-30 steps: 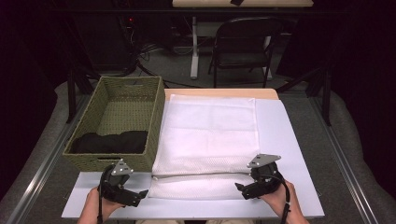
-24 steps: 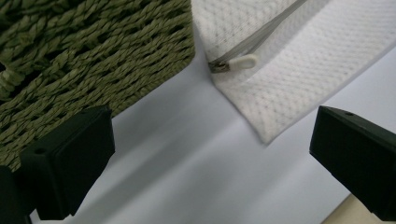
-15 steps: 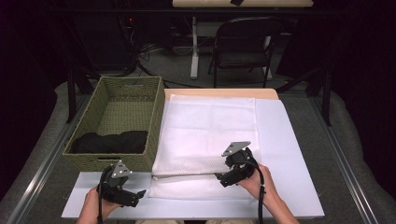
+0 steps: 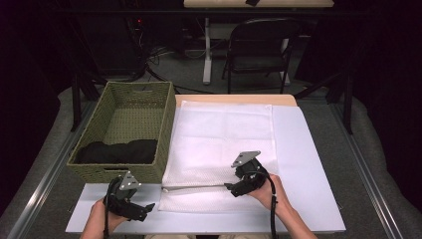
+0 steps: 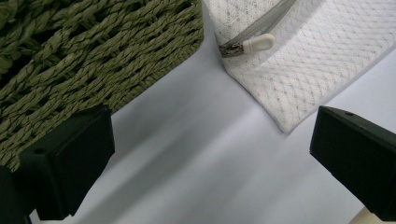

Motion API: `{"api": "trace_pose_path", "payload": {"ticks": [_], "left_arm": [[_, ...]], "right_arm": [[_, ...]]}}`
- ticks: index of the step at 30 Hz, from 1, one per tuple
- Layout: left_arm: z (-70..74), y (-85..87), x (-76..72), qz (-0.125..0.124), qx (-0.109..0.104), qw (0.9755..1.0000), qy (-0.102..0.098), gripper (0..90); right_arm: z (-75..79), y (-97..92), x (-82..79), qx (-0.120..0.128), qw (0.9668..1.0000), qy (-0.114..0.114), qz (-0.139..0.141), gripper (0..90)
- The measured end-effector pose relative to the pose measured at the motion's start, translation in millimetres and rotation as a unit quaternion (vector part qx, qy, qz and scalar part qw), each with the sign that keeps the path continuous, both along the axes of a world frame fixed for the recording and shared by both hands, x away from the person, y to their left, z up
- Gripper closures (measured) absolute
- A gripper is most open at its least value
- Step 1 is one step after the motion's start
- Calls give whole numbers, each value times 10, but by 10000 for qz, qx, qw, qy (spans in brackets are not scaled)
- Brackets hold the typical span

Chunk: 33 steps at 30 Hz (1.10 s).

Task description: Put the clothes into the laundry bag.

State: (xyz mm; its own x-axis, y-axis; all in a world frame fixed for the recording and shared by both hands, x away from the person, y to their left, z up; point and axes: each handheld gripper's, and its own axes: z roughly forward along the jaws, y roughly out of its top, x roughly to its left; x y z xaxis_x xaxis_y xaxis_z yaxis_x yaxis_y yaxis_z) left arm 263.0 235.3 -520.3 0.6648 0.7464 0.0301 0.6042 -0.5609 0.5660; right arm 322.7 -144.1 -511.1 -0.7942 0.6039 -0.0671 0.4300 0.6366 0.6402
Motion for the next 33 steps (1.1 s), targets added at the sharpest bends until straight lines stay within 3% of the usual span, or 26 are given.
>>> {"api": "trace_pose_path", "payload": {"ticks": [5, 11, 19, 24, 29, 33], "left_arm": [[5, 15, 6, 17, -29, 10000, -64, 2], [-12, -2, 17, -12, -19, 10000, -51, 2], [-38, -24, 36, -29, -47, 10000, -7, 2], [-58, -32, 53, -11, -20, 10000, 15, 2], [-60, -24, 54, -10, -37, 10000, 23, 3], [-63, -28, 53, -38, -26, 10000, 33, 3]], "right_arm": [[-21, -9, 18, -6, 10000, -5, 56, 343], [-73, -5, 20, -80, 9997, 146, 188, 441], [-144, 99, -9, -365, 9982, 212, 424, 562], [-182, 152, -32, -537, 9974, 191, 434, 735], [-170, 176, -52, -559, 9973, 129, 448, 884], [-157, 181, -69, -576, 9969, 83, 524, 877]]}}
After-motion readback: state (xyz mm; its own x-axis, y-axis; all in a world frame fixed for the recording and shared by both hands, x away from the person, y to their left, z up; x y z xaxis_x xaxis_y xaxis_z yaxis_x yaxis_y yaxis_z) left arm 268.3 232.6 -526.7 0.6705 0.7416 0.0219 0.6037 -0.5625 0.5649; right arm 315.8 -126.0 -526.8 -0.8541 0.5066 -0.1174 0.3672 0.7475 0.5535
